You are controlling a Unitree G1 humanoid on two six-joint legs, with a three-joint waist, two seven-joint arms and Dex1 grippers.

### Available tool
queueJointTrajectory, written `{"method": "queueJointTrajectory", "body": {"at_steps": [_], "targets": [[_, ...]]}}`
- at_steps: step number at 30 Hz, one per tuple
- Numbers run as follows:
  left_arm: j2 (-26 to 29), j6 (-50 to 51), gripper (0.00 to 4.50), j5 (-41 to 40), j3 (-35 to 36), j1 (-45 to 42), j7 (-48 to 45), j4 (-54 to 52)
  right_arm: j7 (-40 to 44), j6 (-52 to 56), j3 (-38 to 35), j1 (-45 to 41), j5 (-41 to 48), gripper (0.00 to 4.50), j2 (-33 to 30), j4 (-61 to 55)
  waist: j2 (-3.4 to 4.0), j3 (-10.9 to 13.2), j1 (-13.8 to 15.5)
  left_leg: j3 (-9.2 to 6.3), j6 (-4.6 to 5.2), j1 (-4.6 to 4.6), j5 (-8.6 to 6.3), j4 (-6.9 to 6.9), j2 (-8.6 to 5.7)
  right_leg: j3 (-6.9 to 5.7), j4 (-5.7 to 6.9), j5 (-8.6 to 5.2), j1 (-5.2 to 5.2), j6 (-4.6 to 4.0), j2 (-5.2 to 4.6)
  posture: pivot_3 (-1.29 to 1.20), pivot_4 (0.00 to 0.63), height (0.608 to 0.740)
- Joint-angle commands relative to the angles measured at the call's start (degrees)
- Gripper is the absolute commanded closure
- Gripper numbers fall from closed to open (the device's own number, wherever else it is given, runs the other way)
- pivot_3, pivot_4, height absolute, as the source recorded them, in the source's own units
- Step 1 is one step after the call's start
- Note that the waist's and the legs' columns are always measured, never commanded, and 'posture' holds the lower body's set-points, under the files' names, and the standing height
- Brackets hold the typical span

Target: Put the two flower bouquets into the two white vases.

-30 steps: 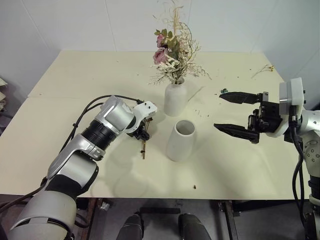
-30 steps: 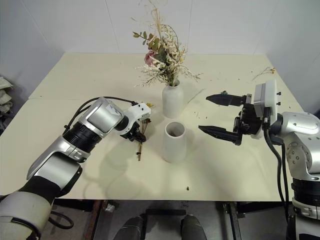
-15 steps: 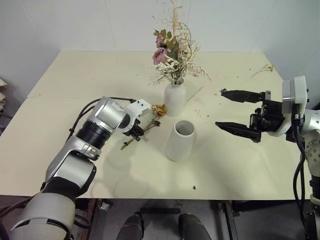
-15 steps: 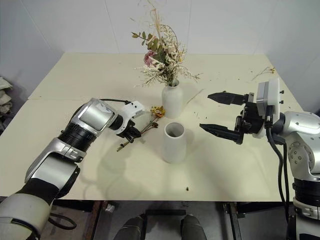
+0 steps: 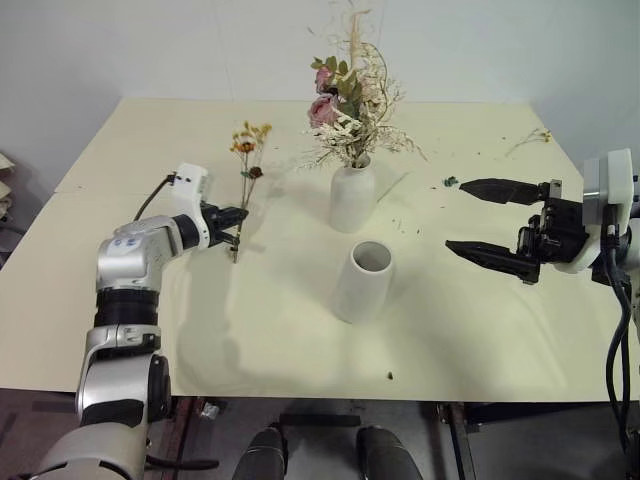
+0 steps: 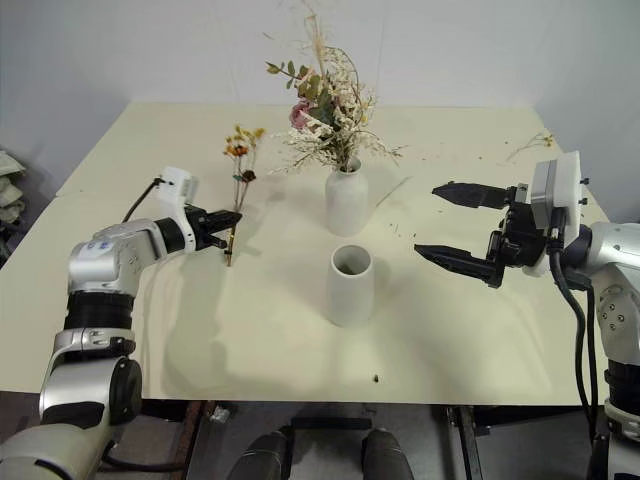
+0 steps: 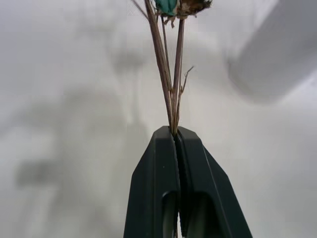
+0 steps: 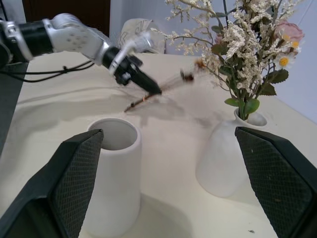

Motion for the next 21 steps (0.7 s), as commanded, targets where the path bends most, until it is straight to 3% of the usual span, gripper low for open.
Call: {"method": "queueJointTrajectory", "body": {"at_steps": [1,8,13,21], "targets": [[-1.7,-1.3,4.49,-9.6,5.7,0.6,-2.4,-8.2,-0.3,-1.5,-3.3,-0.3,-0.3,0.0,-1.9,0.2,0.0,0.0,0.6,0.0,0.01,-0.04,0.0,0.04,-0.02,0.0,-0.04,0.02,0.0,0.04,-0.01,0.0,0.15,0.74],[-6.5,-1.7,4.49,-24.2,9.1,6.1,-5.4,-22.5,-0.4,-2.7,-5.5,0.0,-1.5,0.0,-3.2,2.3,0.0,0.0,1.0,0.02,0.02,-0.03,-0.01,0.08,-0.02,0.01,-0.2,0.13,0.1,0.08,0.0,0.0,0.15,0.74],[-8.3,2.1,4.49,-31.5,5.4,6.2,-3.9,-30.6,-0.6,0.2,-10.1,2.3,2.7,0.0,-3.5,1.1,0.0,0.0,1.0,0.02,0.03,-0.04,-0.01,0.08,0.0,0.01,-0.25,0.13,0.1,0.07,0.03,0.0,0.15,0.74],[-11.7,1.3,4.49,-35.3,-0.5,0.8,-2.9,-31.6,-2.2,10.1,-16.0,5.1,13.4,0.0,-3.4,-0.8,0.0,0.0,1.0,0.05,0.06,-0.03,0.0,0.15,0.01,0.01,-0.39,0.24,0.19,0.04,0.06,0.0,0.15,0.74]]}}
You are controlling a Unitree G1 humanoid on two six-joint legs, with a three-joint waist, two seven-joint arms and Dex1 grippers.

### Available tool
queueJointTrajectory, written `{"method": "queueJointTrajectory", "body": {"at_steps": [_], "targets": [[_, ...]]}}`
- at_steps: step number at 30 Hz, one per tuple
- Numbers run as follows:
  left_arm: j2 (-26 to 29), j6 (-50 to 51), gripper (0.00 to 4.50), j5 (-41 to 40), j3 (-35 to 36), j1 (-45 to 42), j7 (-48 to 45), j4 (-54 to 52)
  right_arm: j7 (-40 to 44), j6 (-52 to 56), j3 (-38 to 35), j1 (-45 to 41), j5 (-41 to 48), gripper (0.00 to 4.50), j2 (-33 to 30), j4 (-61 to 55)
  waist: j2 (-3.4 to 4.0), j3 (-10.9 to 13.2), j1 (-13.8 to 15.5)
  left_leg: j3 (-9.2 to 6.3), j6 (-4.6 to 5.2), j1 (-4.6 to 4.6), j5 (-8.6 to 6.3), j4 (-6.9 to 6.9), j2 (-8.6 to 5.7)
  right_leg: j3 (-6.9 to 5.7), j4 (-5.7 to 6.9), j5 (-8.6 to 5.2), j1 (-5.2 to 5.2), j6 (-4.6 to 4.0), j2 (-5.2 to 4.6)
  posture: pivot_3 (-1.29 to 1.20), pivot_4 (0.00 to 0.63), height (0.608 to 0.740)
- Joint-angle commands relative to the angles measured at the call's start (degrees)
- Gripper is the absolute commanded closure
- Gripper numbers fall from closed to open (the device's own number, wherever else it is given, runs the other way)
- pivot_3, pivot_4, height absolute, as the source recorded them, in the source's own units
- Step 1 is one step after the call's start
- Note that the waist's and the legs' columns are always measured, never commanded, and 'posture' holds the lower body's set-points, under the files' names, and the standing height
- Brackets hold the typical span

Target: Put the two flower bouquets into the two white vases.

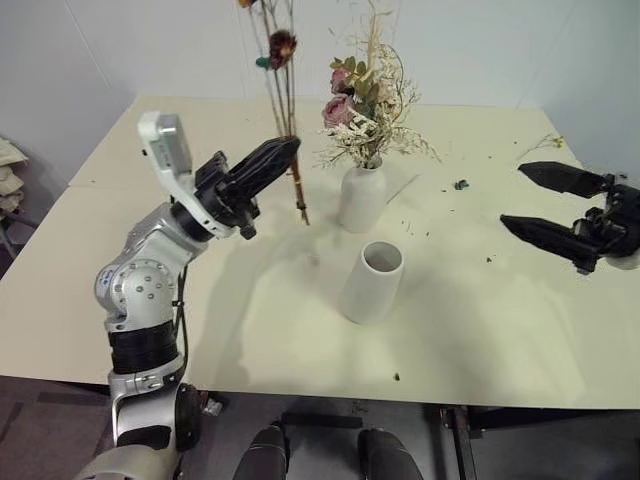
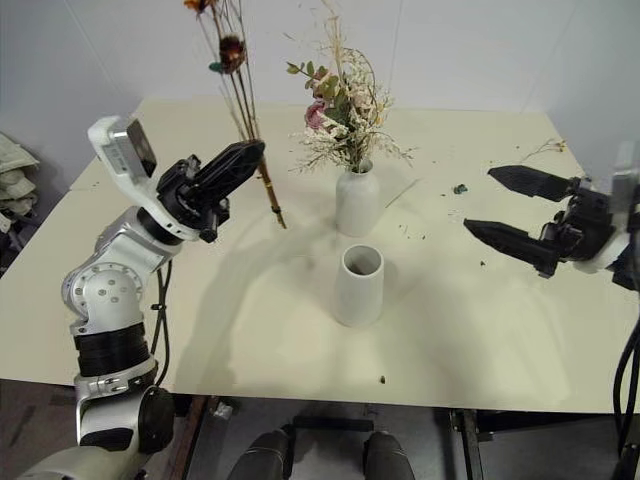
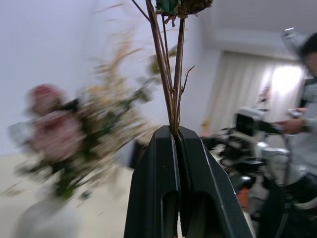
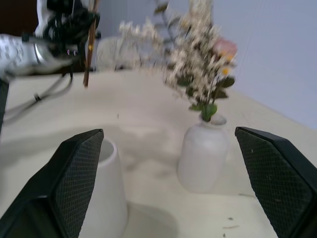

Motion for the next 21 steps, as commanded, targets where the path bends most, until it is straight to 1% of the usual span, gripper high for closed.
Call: {"method": "queueJointTrajectory", "body": {"at_steps": [1,7,12,21], "targets": [[-1.1,-1.8,4.49,-1.4,-2.2,-3.2,-0.4,-0.3,-0.1,2.1,-3.1,1.5,4.2,0.0,-0.1,-2.9,0.0,0.0,-0.1,0.01,0.0,0.0,0.0,0.0,0.01,0.0,-0.01,0.0,0.0,0.0,0.01,0.0,0.15,0.74],[-4.0,-8.0,4.49,2.5,-6.9,-7.3,-5.4,7.9,1.0,2.2,0.1,3.6,4.8,0.0,1.3,-5.2,0.0,0.0,-0.1,0.05,0.0,0.0,0.0,0.0,0.0,0.01,-0.05,0.0,0.0,0.0,0.01,0.0,0.15,0.74],[-5.3,-11.5,4.49,4.9,-10.8,-6.6,-10.3,10.3,4.3,2.1,4.0,5.5,4.6,0.0,2.4,-8.2,0.0,0.0,0.0,0.05,0.02,-0.04,-0.01,-0.03,0.01,0.01,-0.12,0.0,-0.03,0.01,0.02,0.0,0.15,0.74],[-7.5,-16.3,4.49,7.4,-13.2,-6.8,-13.9,15.1,6.5,0.5,8.5,3.9,3.6,0.0,3.0,-8.4,-0.01,0.0,0.0,0.05,0.05,-0.1,-0.03,-0.03,0.0,0.01,-0.18,0.01,-0.06,0.03,0.0,0.0,0.15,0.74]]}}
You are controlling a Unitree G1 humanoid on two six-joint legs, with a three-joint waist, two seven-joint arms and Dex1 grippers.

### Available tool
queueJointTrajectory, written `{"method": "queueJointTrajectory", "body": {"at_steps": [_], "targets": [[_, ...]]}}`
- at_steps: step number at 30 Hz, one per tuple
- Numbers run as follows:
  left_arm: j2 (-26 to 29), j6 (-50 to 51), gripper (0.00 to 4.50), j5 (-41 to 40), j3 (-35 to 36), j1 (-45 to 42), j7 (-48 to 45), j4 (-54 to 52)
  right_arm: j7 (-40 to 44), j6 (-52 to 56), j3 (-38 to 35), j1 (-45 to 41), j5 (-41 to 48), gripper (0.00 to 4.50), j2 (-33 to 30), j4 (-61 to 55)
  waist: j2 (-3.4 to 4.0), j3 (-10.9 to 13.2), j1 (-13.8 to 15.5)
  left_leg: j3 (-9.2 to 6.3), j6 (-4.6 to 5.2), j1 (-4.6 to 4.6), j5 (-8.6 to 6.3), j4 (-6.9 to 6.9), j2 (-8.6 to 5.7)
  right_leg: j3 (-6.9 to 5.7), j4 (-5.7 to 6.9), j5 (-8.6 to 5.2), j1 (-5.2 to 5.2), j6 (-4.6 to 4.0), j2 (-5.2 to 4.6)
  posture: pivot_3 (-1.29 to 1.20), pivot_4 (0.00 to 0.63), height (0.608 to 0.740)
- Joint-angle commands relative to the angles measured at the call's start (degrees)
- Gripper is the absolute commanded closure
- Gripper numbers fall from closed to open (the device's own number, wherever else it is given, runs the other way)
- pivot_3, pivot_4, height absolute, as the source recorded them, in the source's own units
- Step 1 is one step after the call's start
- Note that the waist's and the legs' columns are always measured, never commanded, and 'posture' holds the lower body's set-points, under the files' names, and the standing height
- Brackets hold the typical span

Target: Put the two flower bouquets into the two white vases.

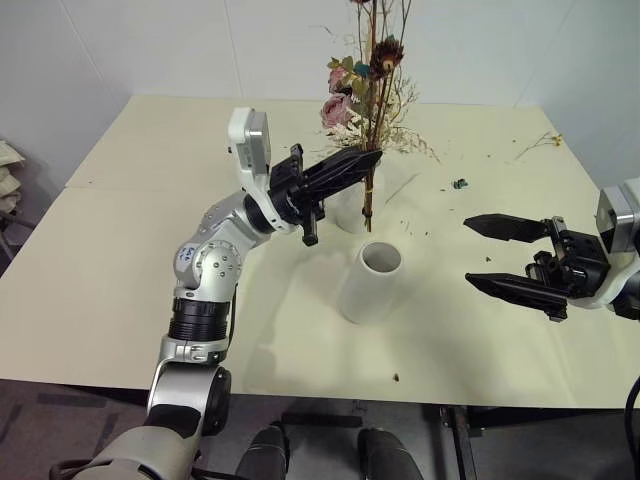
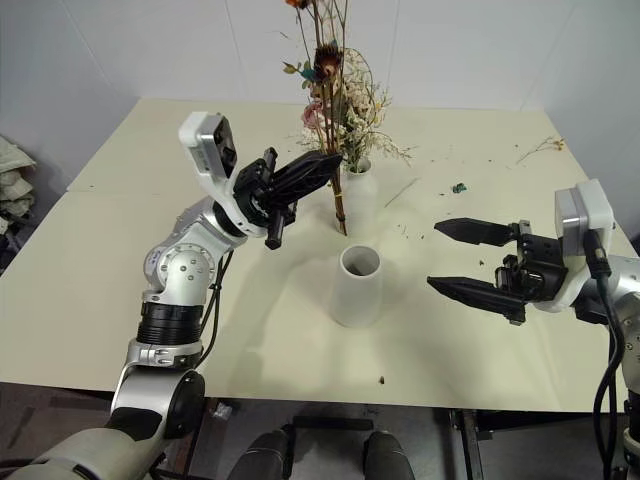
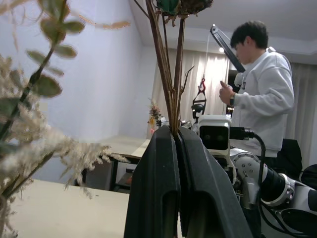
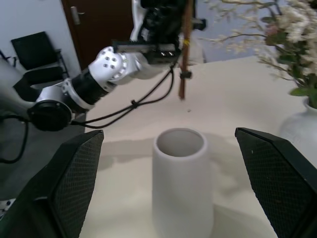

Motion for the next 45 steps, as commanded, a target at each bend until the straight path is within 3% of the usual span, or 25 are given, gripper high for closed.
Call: {"method": "queueJointTrajectory", "body": {"at_steps": [1,10,17,20,27,32,37,45], "targets": [[-1.1,-2.1,4.49,0.7,-0.6,-0.8,-1.1,0.1,1.3,-1.4,0.8,-0.7,-0.6,0.0,0.1,-1.1,0.0,0.0,0.0,0.0,0.0,-0.01,0.0,0.0,0.0,0.0,-0.01,0.01,0.0,0.01,0.0,0.0,0.15,0.74],[-5.2,-9.3,4.49,5.2,-2.7,0.5,-3.1,5.2,0.2,-2.3,2.2,-3.7,-1.6,0.0,1.1,-0.3,0.0,0.0,0.0,-0.01,0.01,-0.06,-0.01,-0.01,0.0,-0.01,-0.12,0.02,-0.01,0.04,0.0,0.0,0.15,0.74],[-4.6,-11.3,4.49,8.0,-4.5,2.3,-6.3,8.5,-1.8,-2.3,1.2,-3.2,-1.3,0.0,1.7,-1.4,0.0,0.0,0.0,-0.01,0.06,-0.15,-0.04,-0.01,0.0,-0.01,-0.18,0.03,-0.06,0.05,0.0,0.0,0.15,0.74],[-4.3,-11.6,3.82,9.2,-5.7,2.7,-7.9,9.1,-2.5,-2.5,0.9,-2.6,-1.3,0.0,2.0,-1.8,0.0,0.0,0.0,-0.02,0.06,-0.17,-0.04,-0.01,0.0,-0.02,-0.19,0.03,-0.07,0.05,0.0,0.0,0.15,0.74],[-4.8,-11.5,1.57,9.4,-5.3,1.6,-7.4,8.9,0.0,-3.7,-3.1,0.1,-3.4,0.0,-1.9,2.1,0.0,0.0,0.1,-0.05,0.07,-0.25,-0.04,0.01,-0.02,-0.03,-0.2,0.04,-0.11,0.08,0.0,0.0,0.15,0.74],[-1.4,-11.1,0.03,9.6,-4.9,1.1,-8.9,6.4,1.6,-4.7,-5.3,1.2,-4.6,0.0,-3.9,4.4,0.0,0.0,0.0,-0.05,0.08,-0.27,-0.05,0.01,-0.02,-0.04,-0.21,0.05,-0.11,0.09,0.0,0.0,0.15,0.74],[9.4,-8.1,0.03,9.3,-3.2,0.2,-14.2,3.6,1.8,-5.5,-5.6,2.2,-5.3,0.0,-3.3,4.1,0.02,0.0,-0.8,-0.04,0.08,-0.22,-0.04,-0.02,0.04,-0.03,-0.13,0.04,-0.16,0.06,0.06,0.0,0.15,0.74],[22.4,-1.6,0.03,6.1,-0.1,-0.5,-20.3,0.6,3.2,-9.1,-4.7,2.7,-8.3,0.0,-3.3,6.7,0.04,0.0,-0.3,-0.07,0.08,-0.27,-0.05,-0.03,0.03,-0.05,-0.18,0.04,-0.16,0.07,0.02,0.0,0.15,0.74]]}}
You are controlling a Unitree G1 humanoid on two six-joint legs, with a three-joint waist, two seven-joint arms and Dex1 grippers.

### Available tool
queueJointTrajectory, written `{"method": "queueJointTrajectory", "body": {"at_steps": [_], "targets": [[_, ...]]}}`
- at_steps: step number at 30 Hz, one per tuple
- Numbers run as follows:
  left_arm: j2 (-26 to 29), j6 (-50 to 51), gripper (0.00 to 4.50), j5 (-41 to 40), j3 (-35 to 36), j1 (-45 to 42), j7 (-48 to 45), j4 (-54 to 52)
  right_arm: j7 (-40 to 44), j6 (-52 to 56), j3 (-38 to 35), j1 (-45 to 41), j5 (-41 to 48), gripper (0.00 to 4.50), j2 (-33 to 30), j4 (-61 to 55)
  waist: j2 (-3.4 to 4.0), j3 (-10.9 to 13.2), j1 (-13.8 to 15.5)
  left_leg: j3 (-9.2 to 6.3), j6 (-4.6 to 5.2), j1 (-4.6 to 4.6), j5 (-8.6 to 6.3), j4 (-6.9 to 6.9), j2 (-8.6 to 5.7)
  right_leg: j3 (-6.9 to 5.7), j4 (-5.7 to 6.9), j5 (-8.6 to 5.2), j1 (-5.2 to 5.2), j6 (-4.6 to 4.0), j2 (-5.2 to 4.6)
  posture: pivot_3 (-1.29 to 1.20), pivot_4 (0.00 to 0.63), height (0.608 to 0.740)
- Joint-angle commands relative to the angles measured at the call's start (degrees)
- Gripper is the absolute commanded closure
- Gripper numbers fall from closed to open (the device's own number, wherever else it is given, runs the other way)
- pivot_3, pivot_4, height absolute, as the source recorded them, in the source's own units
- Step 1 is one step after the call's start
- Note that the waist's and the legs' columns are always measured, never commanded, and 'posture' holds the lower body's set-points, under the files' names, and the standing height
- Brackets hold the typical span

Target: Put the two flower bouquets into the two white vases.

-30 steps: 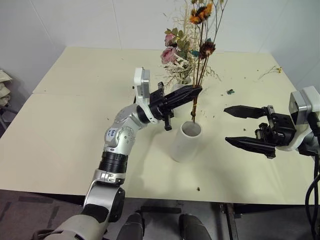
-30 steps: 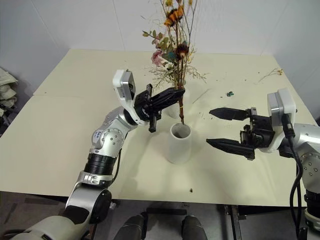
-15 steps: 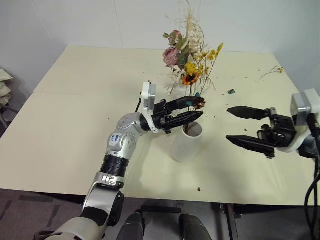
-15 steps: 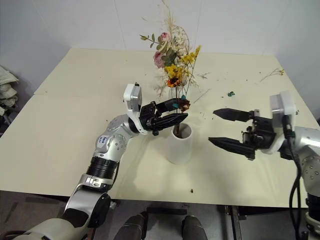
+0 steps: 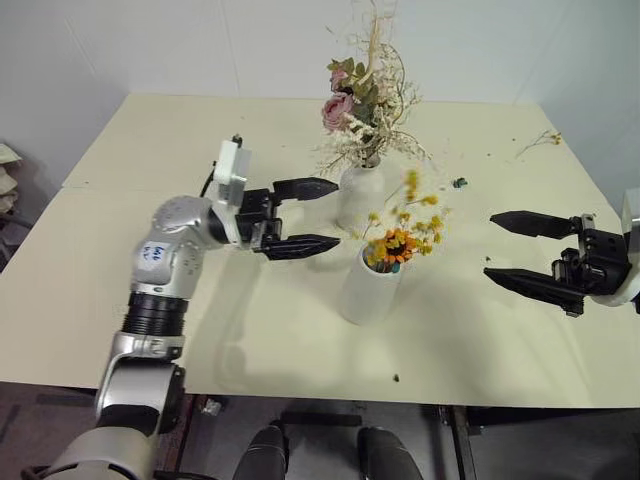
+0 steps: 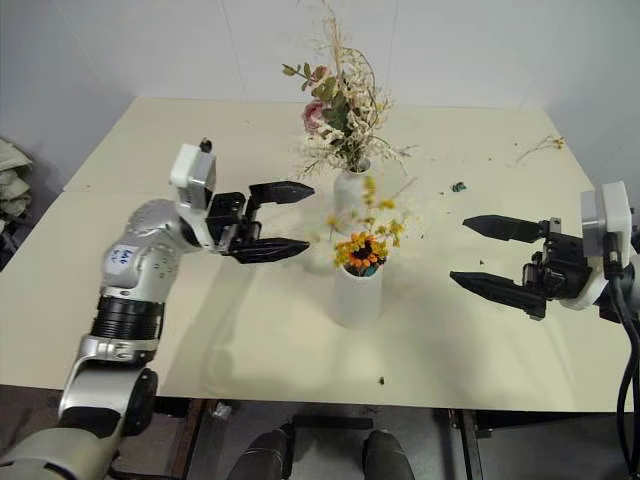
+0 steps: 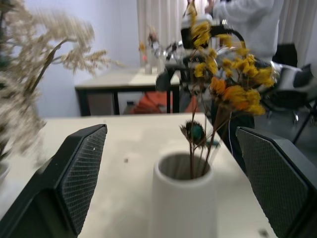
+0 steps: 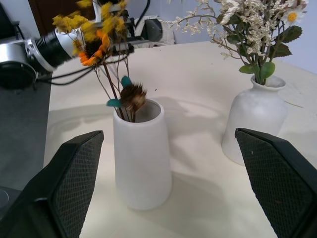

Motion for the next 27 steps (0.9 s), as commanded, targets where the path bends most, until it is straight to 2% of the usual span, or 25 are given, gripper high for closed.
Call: {"method": "queueJointTrajectory", "body": {"at_steps": [1,4,10,18,27], "targets": [[5.5,2.7,0.03,-1.7,2.8,-0.6,-2.0,-3.9,1.5,-4.0,-0.9,0.1,-2.6,0.0,-0.6,1.9,0.0,0.0,0.0,0.0,0.0,0.0,0.0,-0.01,0.0,-0.01,0.0,-0.01,0.0,-0.01,0.0,0.0,0.15,0.74],[12.7,-0.1,0.03,1.6,4.3,2.5,-4.7,-2.3,2.2,-7.3,-0.5,-0.6,-6.1,0.0,-1.3,5.7,0.01,0.0,0.0,0.01,0.0,0.0,0.0,-0.04,0.0,-0.01,-0.03,-0.01,0.0,-0.01,-0.01,0.0,0.15,0.74],[21.6,-8.4,0.03,6.1,9.7,8.8,-4.6,6.1,5.6,-12.7,-0.6,-3.5,-10.0,0.0,-3.3,15.4,0.08,0.0,-1.0,0.04,0.0,0.07,0.0,-0.14,0.02,0.01,0.0,-0.04,-0.02,-0.08,-0.02,0.0,0.15,0.74],[18.6,-10.5,0.03,4.7,12.6,15.8,0.9,-0.3,7.2,-21.0,1.4,-10.9,-15.3,0.0,-3.3,30.5,0.08,0.0,-1.1,0.04,-0.01,0.1,0.0,-0.19,0.07,-0.02,0.06,-0.07,-0.04,-0.13,-0.03,0.0,0.15,0.74],[18.3,-9.7,0.03,3.5,14.4,20.8,2.8,-4.0,7.4,-24.2,3.4,-15.3,-17.4,0.0,-2.8,36.5,0.13,0.1,-1.5,0.08,-0.02,0.14,0.0,-0.27,0.08,0.0,0.1,-0.09,-0.07,-0.16,-0.03,0.0,0.15,0.74]]}}
